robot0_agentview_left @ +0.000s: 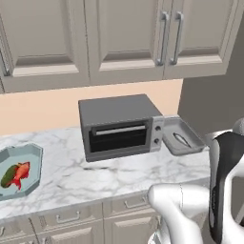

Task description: Place one cucumber and one fish in each tupperware on the nearby counter, to pack two identical lunches.

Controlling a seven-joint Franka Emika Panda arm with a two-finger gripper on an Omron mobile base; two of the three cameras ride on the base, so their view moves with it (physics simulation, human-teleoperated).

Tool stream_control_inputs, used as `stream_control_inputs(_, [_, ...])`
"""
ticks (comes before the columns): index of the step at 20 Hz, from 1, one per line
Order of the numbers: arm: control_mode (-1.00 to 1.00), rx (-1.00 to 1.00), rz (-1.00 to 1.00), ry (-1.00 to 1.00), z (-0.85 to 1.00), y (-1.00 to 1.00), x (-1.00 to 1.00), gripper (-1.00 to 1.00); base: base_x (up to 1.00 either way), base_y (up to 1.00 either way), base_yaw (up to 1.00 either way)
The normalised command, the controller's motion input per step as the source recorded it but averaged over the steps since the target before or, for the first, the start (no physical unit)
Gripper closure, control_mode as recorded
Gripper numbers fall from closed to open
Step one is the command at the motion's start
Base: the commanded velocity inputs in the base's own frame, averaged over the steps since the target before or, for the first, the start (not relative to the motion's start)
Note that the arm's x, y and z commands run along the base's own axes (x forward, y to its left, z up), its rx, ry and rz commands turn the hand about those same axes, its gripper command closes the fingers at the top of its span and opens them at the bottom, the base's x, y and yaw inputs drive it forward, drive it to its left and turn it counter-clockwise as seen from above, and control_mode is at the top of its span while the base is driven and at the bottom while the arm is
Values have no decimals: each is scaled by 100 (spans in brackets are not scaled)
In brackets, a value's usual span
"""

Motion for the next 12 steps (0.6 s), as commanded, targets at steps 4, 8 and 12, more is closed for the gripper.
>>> stream_control_inputs(4, [100, 0, 0, 0, 0, 0, 0, -100, -37, -21, 22])
stream_control_inputs(8, [100, 0, 0, 0, 0, 0, 0, -100, -91, 12, 20])
stream_control_inputs(12, [100, 0, 0, 0, 0, 0, 0, -100, -100, 32, 16])
